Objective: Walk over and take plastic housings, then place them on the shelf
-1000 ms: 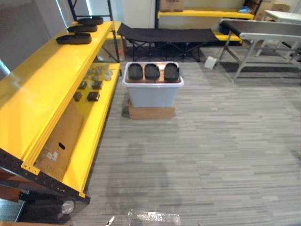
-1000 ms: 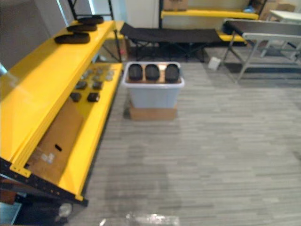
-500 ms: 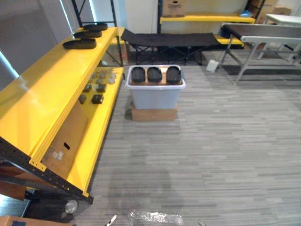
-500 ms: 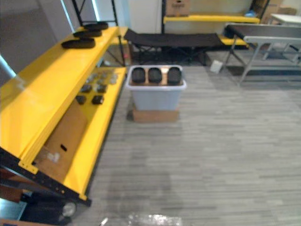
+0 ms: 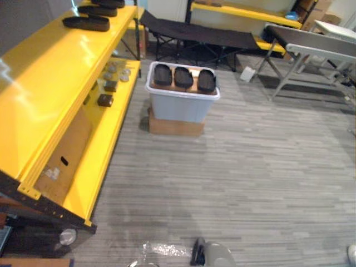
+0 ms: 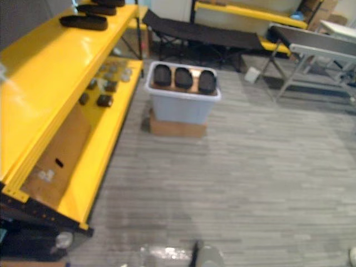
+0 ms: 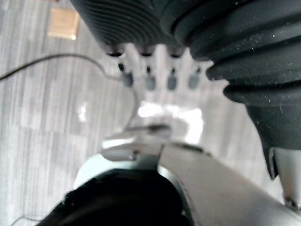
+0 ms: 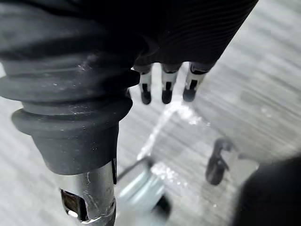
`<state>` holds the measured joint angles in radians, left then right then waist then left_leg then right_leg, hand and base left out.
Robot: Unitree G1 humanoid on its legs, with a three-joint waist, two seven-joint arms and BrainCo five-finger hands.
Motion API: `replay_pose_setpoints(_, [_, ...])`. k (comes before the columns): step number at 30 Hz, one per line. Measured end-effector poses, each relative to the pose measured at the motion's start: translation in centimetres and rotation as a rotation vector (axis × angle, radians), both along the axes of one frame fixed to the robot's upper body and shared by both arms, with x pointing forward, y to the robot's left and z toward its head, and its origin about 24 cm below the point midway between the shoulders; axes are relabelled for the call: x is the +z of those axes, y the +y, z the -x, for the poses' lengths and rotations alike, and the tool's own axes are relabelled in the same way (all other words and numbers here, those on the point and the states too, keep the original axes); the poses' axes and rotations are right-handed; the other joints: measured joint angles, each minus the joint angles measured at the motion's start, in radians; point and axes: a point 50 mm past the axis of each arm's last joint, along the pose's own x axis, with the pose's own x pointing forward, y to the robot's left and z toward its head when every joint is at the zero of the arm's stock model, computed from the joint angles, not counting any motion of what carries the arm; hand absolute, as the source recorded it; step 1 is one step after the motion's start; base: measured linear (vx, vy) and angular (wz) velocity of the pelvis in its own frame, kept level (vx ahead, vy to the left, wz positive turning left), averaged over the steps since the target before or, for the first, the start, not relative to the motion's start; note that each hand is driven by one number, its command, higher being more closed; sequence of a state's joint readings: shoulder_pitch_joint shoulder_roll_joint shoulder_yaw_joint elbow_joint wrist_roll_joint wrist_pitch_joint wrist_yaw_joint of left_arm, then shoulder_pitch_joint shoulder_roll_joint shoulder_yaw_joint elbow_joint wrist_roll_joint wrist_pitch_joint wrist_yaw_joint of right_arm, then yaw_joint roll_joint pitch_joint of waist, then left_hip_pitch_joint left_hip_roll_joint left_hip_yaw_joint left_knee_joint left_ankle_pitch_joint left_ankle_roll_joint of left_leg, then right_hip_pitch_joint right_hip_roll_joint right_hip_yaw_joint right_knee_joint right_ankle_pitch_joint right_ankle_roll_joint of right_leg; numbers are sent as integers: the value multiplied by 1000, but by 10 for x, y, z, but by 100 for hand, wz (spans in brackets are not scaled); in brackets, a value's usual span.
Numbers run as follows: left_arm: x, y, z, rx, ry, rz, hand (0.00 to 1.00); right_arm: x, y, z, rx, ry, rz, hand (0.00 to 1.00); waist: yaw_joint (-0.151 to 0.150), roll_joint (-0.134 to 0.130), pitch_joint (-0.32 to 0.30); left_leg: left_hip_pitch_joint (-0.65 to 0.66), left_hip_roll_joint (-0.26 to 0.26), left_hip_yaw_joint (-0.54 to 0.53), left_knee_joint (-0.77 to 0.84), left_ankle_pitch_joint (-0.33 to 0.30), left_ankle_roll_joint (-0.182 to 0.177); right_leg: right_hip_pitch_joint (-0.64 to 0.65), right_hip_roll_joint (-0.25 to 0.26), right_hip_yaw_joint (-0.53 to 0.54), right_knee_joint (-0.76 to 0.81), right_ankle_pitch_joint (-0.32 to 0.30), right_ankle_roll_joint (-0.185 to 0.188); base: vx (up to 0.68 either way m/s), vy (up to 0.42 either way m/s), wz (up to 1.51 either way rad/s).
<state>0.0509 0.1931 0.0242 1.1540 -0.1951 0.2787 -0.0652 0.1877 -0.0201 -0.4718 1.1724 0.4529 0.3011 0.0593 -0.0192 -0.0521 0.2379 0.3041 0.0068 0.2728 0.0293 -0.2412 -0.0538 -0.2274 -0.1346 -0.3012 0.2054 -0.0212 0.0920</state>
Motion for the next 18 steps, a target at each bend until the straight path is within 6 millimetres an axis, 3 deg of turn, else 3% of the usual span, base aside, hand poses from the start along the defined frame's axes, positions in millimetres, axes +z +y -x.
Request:
replay_pose_setpoints(2, [1,-4,-2,9,-20,19,0,0,6,14,-31,28,-45,0,-26,21,-10,31,36,4,41,-99,-42,-15,14,-3,43,5,-28,471,-158,21])
replay_pose_setpoints(3, [-1,-7,6,61,-12,35,0,2,1,20,-31,39,-49,0,-36,51,-29,21,93,12,125,-146,-127,-16,56,-26,95,-19,-66,509,-228,24])
replay_pose_setpoints(4, [1,-3,6,111,-23,41,0,2,1,23,9,51,-54,0,-38,29,-40,-61,122,13,354,-142,-129,4,71,-24,90,-27,-82,517,-279,9])
replay_pose_setpoints(5, [1,-2,9,130,-18,46,0,2,-1,23,29,54,-51,0,-38,33,-45,-108,149,10,486,-140,-128,24,78,-15,62,29,-113,515,-287,-2])
replay_pose_setpoints(6, [-1,-11,12,144,3,70,0,4,-17,26,78,63,-20,0,-40,92,-54,-195,234,-4,724,-113,-90,69,127,-29,35,28,-143,527,-253,-12])
replay_pose_setpoints(7, [-3,-26,7,167,-7,114,0,6,-37,17,106,47,36,0,-34,133,-48,-288,267,-14,896,-115,-73,108,150,-23,0,11,-156,536,-186,-12])
replay_pose_setpoints(9, [-3,-30,-1,189,-30,133,0,8,-53,-3,135,-1,101,0,-26,140,-25,-362,239,-17,954,-129,-53,201,152,5,-55,13,-153,593,-137,-21])
replay_pose_setpoints(12, [-2,-29,-4,205,-52,131,0,10,-60,-34,135,-95,157,0,8,125,-15,-452,151,-12,796,-130,-47,335,137,43,-135,-14,-148,485,-50,-42])
replay_pose_setpoints(13, [-2,-28,-5,206,-68,121,0,11,-60,-48,123,-141,170,0,20,119,-9,-494,110,-10,650,-118,-37,370,125,56,-146,-45,-142,273,44,-27])
replay_pose_setpoints(14, [-2,-27,-5,207,-76,115,0,12,-59,-56,115,-168,177,0,28,116,-7,-521,75,-12,497,-71,-18,387,114,60,-151,-66,-132,394,78,-19])
replay_pose_setpoints(15, [-2,-27,-2,202,-79,106,0,13,-60,-62,114,-195,190,0,36,122,-4,-544,53,-17,281,20,-24,422,116,62,-165,-89,-121,303,83,-7])
replay_pose_setpoints(17, [-4,-31,10,222,-69,106,0,14,-59,-67,121,-218,197,0,50,133,0,-591,76,-14,195,92,-23,470,138,72,-182,-129,-92,400,141,-18])
replay_pose_setpoints(18, [-5,-29,20,227,-45,95,0,14,-56,-69,124,-229,193,0,66,116,6,-584,80,-9,208,183,17,509,130,89,-183,-163,-84,502,195,-24])
